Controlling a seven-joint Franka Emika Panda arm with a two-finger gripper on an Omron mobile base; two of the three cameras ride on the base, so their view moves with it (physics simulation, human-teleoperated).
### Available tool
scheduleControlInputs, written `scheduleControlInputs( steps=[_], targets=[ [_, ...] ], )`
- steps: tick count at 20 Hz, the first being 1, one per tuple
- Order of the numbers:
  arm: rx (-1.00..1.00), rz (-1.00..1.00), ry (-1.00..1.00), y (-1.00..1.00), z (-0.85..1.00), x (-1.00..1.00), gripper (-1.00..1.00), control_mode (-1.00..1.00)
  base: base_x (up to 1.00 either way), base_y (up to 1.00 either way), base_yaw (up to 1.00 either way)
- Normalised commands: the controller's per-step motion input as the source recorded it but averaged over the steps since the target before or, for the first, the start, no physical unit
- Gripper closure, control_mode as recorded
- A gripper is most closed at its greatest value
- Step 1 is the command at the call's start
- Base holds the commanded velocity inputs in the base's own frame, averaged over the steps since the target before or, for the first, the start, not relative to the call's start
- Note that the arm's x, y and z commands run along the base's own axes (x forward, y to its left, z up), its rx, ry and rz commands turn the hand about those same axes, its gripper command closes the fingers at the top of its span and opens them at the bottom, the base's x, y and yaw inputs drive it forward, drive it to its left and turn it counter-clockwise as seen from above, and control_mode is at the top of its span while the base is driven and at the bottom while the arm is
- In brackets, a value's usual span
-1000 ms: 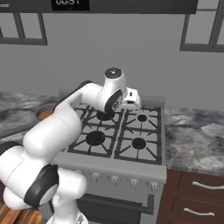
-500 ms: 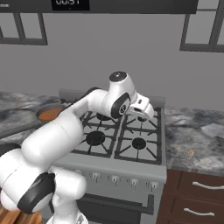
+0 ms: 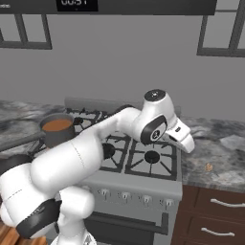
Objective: Pick up the sugar cube(s) and place them in the saucepan with hot chocolate.
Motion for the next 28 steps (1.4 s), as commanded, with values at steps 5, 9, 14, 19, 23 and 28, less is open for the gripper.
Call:
scheduleControlInputs(
  steps=[5,9,14,19,23,28],
  targets=[
    [0.08,-0.02,0.04,-0.62,-0.05,-0.07,-1.00,-1.00,0.00,0.00,0.00],
    [0.05,0.04,0.03,-0.22,-0.11,0.14,-1.00,-1.00,0.00,0.00,0.00],
    [0.06,0.07,0.15,-0.20,-0.42,0.13,-1.00,-1.00,0.00,0.00,0.00],
    [0.06,0.07,0.08,-0.18,-0.57,0.08,-1.00,-1.00,0.00,0.00,0.00],
    [0.06,0.07,0.01,-0.11,-0.49,0.08,-1.00,-1.00,0.00,0.00,0.00],
    [0.04,0.10,-0.01,-0.11,-0.29,-0.02,-1.00,-1.00,0.00,0.00,0.00]
  ],
)
